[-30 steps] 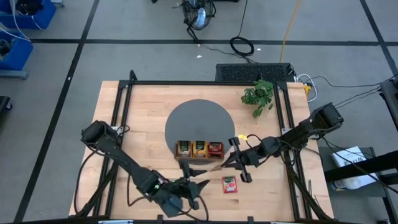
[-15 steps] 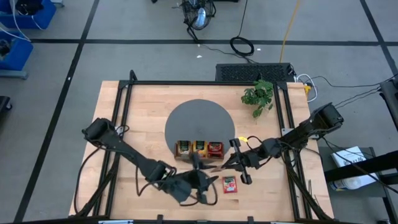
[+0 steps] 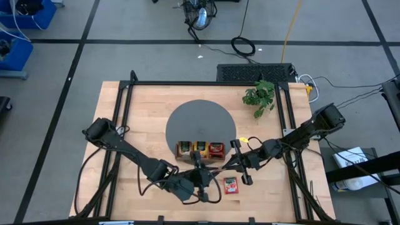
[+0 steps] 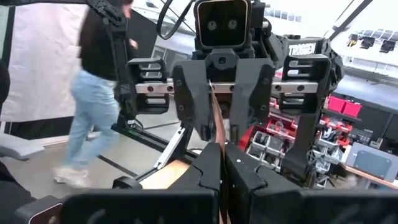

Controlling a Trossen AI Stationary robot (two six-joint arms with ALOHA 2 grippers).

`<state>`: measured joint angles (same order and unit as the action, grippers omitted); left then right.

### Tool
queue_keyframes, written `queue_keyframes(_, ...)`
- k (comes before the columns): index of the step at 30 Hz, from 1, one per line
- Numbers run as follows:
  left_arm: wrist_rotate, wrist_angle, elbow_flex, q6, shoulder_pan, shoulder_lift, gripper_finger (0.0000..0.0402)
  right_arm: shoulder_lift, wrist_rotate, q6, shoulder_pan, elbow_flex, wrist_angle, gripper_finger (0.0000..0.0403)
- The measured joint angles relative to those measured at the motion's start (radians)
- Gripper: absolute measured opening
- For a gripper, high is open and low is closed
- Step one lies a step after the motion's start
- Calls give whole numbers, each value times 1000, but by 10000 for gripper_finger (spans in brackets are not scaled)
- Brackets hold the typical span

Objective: Pick & Place Tea
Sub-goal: Put the brown tea bag into the left section of the wooden organizer

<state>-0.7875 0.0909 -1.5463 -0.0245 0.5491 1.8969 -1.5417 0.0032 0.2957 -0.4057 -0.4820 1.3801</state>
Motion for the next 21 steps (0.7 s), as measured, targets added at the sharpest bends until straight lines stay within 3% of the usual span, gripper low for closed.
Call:
queue_keyframes(5, 11, 65, 0, 1, 0, 0, 10, 0, 1, -3, 0, 0, -30, 0)
queue_keyframes(14, 45, 282, 0, -57, -1, -21, 4, 0, 26, -63, 1, 0, -149, 7)
queue_keyframes(21, 95, 508, 0, -267, -4, -111, 2, 0, 92, -136, 0, 1, -213, 104)
